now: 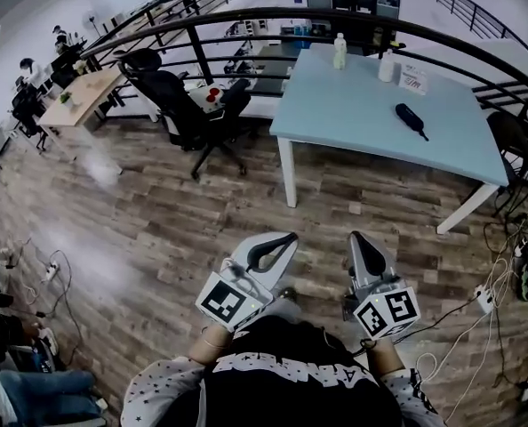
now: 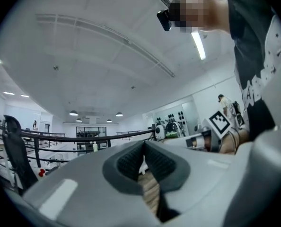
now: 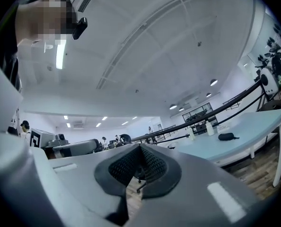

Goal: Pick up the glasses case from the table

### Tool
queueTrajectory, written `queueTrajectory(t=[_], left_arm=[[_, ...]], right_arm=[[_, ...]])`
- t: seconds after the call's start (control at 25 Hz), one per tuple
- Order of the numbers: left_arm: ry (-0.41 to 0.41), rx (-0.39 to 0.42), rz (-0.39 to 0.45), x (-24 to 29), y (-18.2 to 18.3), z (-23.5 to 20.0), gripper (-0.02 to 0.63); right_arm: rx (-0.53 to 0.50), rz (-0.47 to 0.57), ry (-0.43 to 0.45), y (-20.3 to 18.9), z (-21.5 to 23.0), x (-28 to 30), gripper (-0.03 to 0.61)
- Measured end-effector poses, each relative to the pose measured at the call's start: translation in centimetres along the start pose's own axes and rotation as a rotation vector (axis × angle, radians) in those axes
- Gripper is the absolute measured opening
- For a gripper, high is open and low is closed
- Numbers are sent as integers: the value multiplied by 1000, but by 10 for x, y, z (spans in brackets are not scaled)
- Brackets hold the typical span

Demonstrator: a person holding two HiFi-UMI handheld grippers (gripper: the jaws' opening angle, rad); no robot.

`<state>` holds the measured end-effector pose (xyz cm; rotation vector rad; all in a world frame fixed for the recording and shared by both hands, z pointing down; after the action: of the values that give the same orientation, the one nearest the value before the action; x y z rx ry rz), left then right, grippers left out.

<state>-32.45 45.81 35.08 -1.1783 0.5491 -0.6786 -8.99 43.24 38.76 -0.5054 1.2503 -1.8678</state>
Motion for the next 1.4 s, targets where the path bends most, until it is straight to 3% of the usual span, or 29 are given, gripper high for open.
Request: queueTrajectory(t=[0.24,0.52,1.0,1.4], left_arm=[[46,-23,-9,-5,-2,-4,0],[30,-23,34,25,-9,-18,0],[-45,-42,32,91,-39,-50,0],[-141,-2,57,173,-50,-84,0]], right_arm=[[2,-34,20,-3,-1,9,5],[-13,-24,-21,8,22,20,5],[12,-19,-94,7,77,56,5],[19,20,-171,35,129,88,5]])
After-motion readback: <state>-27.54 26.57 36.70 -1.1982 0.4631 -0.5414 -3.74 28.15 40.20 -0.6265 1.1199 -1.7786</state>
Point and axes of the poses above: the fingertips, and each gripper's own axes: x forward along the fingers, z to its right, y out of its top, the point moved 10 cm from there along -x, backward along the fingers, and after that the axes turned 10 degrees about x, right-handed, at the moved point
